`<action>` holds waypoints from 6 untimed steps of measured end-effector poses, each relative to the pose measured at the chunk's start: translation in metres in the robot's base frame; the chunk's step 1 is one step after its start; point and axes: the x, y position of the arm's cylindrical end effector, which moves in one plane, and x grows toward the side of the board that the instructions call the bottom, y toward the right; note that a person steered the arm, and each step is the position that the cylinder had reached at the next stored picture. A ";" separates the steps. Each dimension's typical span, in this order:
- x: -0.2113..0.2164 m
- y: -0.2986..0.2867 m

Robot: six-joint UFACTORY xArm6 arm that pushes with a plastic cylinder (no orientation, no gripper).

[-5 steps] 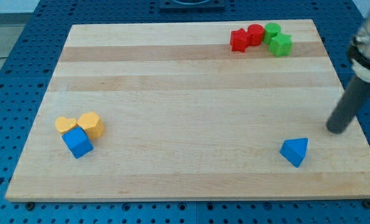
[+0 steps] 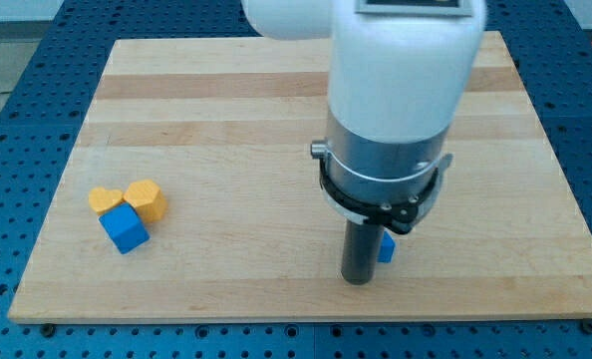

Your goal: Push the blue triangle horizontal to the yellow hexagon

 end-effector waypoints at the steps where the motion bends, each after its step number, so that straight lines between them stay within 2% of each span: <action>1: 0.000 0.041; 3: -0.033 0.052; 4: -0.039 -0.008; 5: -0.043 -0.102; 6: -0.048 -0.113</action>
